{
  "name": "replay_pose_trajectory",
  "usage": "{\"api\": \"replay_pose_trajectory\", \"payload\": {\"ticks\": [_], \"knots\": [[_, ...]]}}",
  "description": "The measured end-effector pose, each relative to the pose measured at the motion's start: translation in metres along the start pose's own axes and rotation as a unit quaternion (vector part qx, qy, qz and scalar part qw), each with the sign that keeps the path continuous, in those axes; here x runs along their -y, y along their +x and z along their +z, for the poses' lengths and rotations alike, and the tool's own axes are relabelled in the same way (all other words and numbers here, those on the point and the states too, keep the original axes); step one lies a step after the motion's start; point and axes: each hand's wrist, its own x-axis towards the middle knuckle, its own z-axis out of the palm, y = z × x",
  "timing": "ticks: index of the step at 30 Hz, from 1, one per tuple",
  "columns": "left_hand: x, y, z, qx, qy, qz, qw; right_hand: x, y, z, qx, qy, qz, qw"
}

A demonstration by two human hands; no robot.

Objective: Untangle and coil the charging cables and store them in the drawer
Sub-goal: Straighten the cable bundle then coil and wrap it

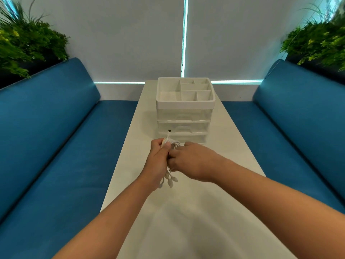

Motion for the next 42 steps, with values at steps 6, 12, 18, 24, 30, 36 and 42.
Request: {"api": "replay_pose_trajectory", "payload": {"ticks": [6,12,18,24,30,36,42], "knots": [[-0.003,0.008,-0.009,0.095,0.027,-0.049,0.994,-0.006,-0.001,-0.020,0.013,0.032,0.008,0.999],[-0.012,-0.001,-0.004,0.184,0.050,-0.080,0.978,-0.016,-0.001,-0.023,-0.023,0.103,0.096,0.990],[-0.017,-0.006,0.001,0.216,0.128,-0.123,0.960,-0.021,-0.010,0.003,0.024,0.434,0.121,0.892],[-0.007,-0.005,0.005,0.188,0.123,-0.142,0.964,-0.022,-0.016,0.012,0.037,0.505,0.141,0.851],[-0.011,-0.004,0.007,0.129,0.143,-0.126,0.973,-0.018,-0.020,-0.001,0.051,0.415,0.141,0.898],[-0.020,-0.009,0.008,0.153,0.118,-0.100,0.976,-0.023,-0.032,-0.016,0.062,0.410,0.124,0.902],[-0.033,-0.019,-0.007,0.260,0.181,-0.003,0.949,-0.034,-0.045,-0.011,-0.011,0.482,0.099,0.871]]}}
